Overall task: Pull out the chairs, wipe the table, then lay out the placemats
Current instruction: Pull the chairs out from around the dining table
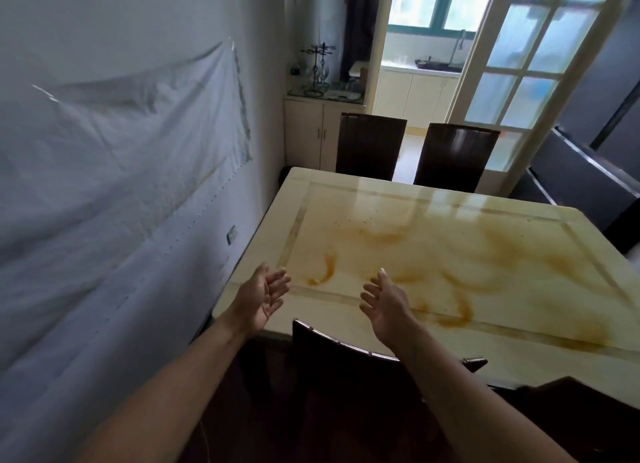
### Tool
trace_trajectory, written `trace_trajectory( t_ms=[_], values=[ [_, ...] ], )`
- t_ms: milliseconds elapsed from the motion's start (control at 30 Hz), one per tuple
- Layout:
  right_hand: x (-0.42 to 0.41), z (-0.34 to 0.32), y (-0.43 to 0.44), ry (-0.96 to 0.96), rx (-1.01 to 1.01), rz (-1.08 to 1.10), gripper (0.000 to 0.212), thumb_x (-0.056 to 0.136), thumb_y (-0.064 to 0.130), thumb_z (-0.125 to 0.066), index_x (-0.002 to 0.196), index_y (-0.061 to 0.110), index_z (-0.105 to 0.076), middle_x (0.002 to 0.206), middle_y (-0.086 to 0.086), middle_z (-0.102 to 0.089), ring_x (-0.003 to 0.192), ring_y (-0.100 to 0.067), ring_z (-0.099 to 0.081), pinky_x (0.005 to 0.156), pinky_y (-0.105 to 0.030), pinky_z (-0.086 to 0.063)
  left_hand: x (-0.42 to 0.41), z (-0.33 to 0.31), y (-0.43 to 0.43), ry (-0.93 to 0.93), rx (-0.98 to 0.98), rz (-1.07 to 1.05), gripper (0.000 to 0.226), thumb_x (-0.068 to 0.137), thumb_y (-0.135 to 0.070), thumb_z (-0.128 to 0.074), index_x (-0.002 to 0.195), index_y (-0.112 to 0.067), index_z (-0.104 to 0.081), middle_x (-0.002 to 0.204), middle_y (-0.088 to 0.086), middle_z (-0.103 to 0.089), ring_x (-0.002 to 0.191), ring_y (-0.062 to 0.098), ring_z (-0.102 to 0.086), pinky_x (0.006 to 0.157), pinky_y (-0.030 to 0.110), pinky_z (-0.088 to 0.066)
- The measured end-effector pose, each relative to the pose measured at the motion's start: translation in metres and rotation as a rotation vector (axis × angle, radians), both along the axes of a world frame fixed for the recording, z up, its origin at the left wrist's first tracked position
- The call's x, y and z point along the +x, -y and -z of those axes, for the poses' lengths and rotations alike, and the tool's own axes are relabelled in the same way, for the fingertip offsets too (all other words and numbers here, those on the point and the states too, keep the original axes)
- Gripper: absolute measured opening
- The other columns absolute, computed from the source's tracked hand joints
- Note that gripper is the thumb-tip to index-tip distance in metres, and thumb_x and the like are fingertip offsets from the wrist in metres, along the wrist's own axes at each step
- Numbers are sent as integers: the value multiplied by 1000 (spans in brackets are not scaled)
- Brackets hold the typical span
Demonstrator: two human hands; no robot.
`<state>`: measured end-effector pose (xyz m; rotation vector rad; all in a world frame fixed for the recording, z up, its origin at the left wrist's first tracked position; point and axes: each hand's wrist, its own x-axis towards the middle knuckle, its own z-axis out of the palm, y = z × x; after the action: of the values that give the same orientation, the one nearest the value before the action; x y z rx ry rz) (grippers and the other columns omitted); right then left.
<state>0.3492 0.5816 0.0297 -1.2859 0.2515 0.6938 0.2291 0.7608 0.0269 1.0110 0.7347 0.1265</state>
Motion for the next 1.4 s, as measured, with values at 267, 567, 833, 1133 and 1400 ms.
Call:
trace_trajectory(
  t_ms=[267,567,833,1133,1400],
  values=[
    [-34,-16,-108,131,16,-32,51,102,36,-35,141,4,-37,144,-13,-42,133,-29,-40,108,-39,-30,-48,-17,-117,93,44,-67,61,100,-47,-16,147,-9,-25,154,8,-29,142,22,-27,118,36,-16],
    [-85,-7,-237,195,-19,-153,53,102,36,-34,146,8,-29,150,-8,-35,136,-26,-35,112,-39,-25,-98,-15,-243,71,98,-113,60,101,-44,-16,149,-8,-21,155,9,-27,143,22,-26,117,35,-16],
    [-61,4,-314,174,-21,-158,53,102,34,-37,148,9,-28,153,-7,-32,139,-26,-32,114,-39,-24,-77,-2,-317,25,116,-91,60,101,-45,-17,148,-9,-22,154,8,-28,143,22,-26,120,38,-14],
    [38,14,-398,183,9,-100,49,102,32,-37,144,6,-35,148,-8,-38,136,-25,-36,113,-38,-26,50,4,-402,14,152,19,59,101,-44,-17,148,-8,-24,154,8,-28,143,22,-26,119,37,-15],
    [132,11,-439,193,-10,-36,53,102,35,-33,147,8,-27,151,-9,-33,139,-27,-32,117,-43,-24,168,-8,-450,23,185,129,58,101,-45,-20,147,-10,-27,153,6,-32,142,22,-28,119,39,-16]
  ],
)
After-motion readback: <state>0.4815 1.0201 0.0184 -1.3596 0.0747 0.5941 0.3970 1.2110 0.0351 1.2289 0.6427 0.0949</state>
